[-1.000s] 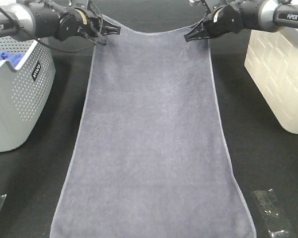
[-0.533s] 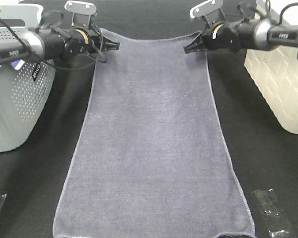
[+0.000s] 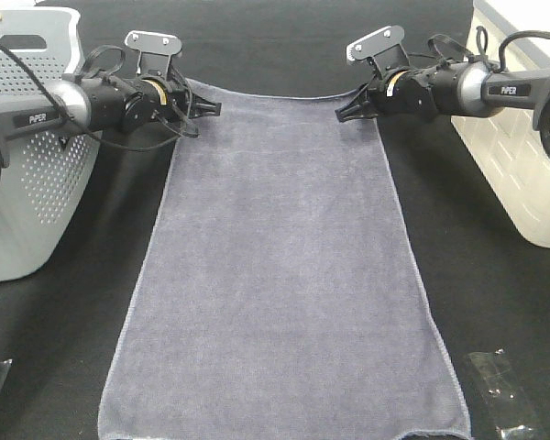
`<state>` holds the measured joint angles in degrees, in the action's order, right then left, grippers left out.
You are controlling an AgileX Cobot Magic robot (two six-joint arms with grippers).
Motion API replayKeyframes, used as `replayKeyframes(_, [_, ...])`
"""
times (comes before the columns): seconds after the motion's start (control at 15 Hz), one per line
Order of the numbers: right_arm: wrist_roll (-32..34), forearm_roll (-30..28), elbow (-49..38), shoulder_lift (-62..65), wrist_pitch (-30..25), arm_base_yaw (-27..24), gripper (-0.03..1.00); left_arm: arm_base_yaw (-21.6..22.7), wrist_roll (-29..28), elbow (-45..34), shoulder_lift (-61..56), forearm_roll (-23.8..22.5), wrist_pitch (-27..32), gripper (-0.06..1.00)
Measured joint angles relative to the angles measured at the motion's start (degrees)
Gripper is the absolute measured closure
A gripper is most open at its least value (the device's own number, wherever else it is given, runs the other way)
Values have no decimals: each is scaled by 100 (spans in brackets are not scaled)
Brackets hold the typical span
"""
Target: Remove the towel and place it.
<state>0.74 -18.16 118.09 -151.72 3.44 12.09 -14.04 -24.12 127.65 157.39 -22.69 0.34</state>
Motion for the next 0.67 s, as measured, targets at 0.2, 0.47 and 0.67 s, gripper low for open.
replayKeyframes(0.2, [0, 46, 0, 0, -11, 0, 36, 0, -46, 0, 0, 0, 6, 47])
replayKeyframes(0.47, [0, 132, -6, 212, -418, 0, 30, 0, -52, 0, -166, 6, 74, 25])
replayKeyframes(0.67, [0, 424, -6, 556, -768, 0, 30, 0, -52, 0, -561, 23, 103, 25])
